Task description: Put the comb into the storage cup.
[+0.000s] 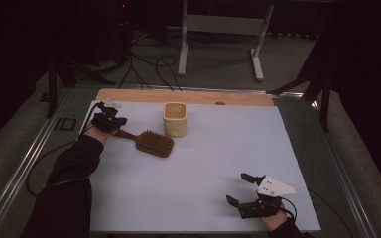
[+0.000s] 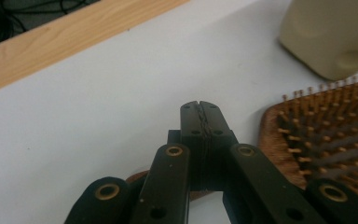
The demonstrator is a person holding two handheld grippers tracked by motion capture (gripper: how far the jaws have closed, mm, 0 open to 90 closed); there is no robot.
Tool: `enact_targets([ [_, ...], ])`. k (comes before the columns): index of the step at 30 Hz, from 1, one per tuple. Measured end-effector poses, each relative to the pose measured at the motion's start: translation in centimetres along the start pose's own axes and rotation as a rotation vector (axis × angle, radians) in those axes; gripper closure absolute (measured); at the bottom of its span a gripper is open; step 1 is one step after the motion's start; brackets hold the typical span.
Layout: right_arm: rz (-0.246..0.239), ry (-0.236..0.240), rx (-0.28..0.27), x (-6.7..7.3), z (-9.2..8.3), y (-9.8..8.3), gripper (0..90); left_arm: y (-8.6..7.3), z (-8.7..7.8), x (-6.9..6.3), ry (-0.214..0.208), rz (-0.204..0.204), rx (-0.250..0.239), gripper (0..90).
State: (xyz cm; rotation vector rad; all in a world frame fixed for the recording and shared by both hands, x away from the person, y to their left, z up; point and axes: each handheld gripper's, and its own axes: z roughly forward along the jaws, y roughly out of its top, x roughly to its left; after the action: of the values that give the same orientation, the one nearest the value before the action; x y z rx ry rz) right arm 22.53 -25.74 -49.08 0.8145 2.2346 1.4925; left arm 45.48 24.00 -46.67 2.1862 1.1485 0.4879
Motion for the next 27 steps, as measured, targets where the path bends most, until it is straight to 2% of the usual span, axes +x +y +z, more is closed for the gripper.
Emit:
enact_targets([
  [10, 0.006, 0.006, 0.003, -0.1, 0.0, -0.1, 9.4, 0.0, 2.3, 0.1, 0.003, 0.018, 0.064, 90.0],
  [12, 0.007, 0.008, 0.003, -0.1, 0.0, -0.1, 9.3, 0.0, 2.7, 0.0, 0.001, 0.018, 0.062, 90.0],
  [18, 0.012, 0.01, 0.006, -0.1, 0.1, -0.2, 9.4, 0.0, 3.9, -0.6, -0.009, 0.042, 0.106, 90.0],
  [20, 0.013, 0.01, 0.003, -0.1, 0.1, -0.2, 9.4, -0.1, 4.2, -0.7, -0.001, 0.053, 0.127, 90.0],
  [27, 0.014, 0.01, 0.006, -0.1, 0.1, -0.2, 9.4, -0.5, 4.4, -0.5, -0.01, 0.058, 0.164, 90.0],
])
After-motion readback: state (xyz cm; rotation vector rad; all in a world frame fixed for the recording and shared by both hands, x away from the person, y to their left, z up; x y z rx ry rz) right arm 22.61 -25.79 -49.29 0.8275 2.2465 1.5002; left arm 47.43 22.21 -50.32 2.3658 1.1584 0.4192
